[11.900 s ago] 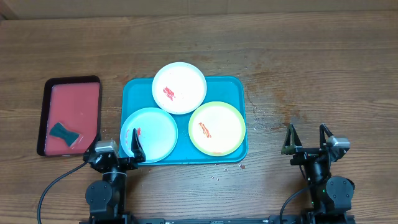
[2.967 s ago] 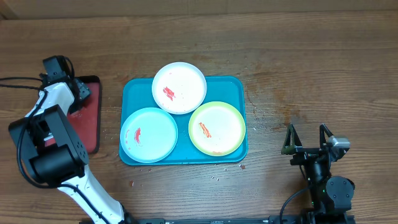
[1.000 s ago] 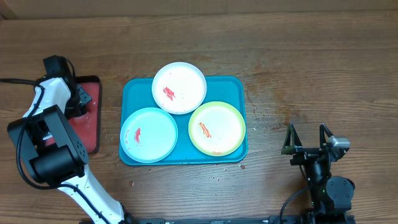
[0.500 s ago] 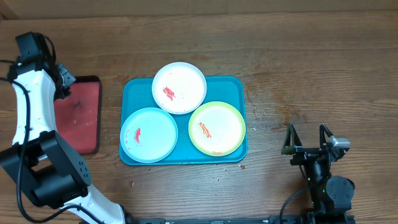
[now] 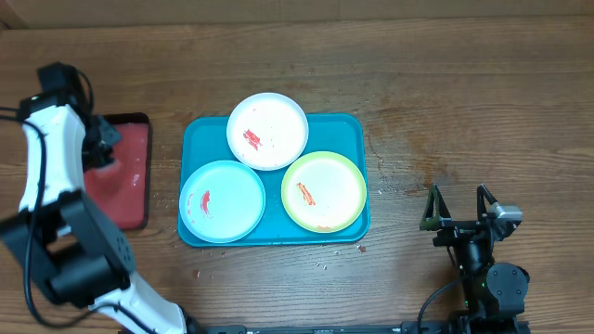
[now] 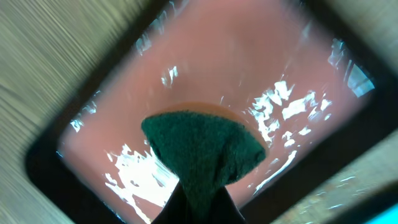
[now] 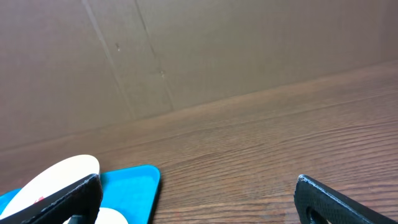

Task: Clean dirty plates on tray and stack at the side
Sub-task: 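Lift the sponge out of the soapy water with the left gripper, then carry the sponge over the light-blue plate with the left gripper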

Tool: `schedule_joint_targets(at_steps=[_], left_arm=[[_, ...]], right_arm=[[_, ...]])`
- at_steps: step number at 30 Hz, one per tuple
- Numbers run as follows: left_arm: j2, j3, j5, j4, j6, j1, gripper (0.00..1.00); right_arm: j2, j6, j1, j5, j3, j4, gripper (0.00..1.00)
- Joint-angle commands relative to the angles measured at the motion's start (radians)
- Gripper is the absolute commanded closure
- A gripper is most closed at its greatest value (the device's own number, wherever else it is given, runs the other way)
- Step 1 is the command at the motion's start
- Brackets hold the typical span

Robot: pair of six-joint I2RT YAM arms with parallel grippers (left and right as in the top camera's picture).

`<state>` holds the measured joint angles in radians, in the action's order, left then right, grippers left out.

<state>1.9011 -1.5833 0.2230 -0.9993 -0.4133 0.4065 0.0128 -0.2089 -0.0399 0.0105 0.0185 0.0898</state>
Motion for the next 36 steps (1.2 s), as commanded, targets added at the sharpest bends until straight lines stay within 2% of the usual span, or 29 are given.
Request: schedule_joint_targets(at_steps=[1, 3, 7, 10, 14, 18, 22, 25, 28, 32, 36], left_arm=[[-0.034, 0.059, 0.070, 0.079, -0.029, 0.008, 0.96], [0.000, 0.135, 0.073, 0.146, -0.028, 0.014, 0.96], [0.042, 0.152, 0.074, 0.133, -0.027, 0.024, 0.96], [0.016, 0.077, 0.085, 0.064, -0.029, 0.036, 0.96], [-0.037, -0.068, -0.011, -0.062, -0.039, 0.049, 0.96], [-0.021, 0.023, 0.084, 0.055, -0.036, 0.051, 0.96], [0.059, 0.137, 0.031, 0.106, -0.035, 0.063, 0.96], [0.064, 0.079, 0.031, 0.039, -0.015, 0.063, 0.96], [0.032, -0.073, 0.031, -0.102, -0.017, 0.063, 0.96], [-0.034, -0.253, 0.011, -0.285, -0.080, 0.063, 0.96], [-0.140, -0.274, -0.089, -0.354, -0.096, 0.048, 0.96]], right_arm=[[-0.010, 0.004, 0.003, -0.010, -0.010, -0.006, 0.00], [-0.010, 0.004, 0.003, -0.010, -0.010, -0.006, 0.00], [-0.010, 0.004, 0.003, -0.010, -0.010, -0.006, 0.00], [-0.010, 0.004, 0.003, -0.010, -0.010, -0.006, 0.00], [-0.010, 0.004, 0.003, -0.010, -0.010, -0.006, 0.00], [-0.010, 0.004, 0.003, -0.010, -0.010, -0.006, 0.00], [-0.010, 0.004, 0.003, -0.010, -0.010, -0.006, 0.00], [-0.010, 0.004, 0.003, -0.010, -0.010, -0.006, 0.00], [-0.010, 0.004, 0.003, -0.010, -0.010, -0.006, 0.00], [-0.010, 0.004, 0.003, -0.010, -0.010, -0.006, 0.00], [-0.010, 0.004, 0.003, -0.010, -0.010, -0.006, 0.00]])
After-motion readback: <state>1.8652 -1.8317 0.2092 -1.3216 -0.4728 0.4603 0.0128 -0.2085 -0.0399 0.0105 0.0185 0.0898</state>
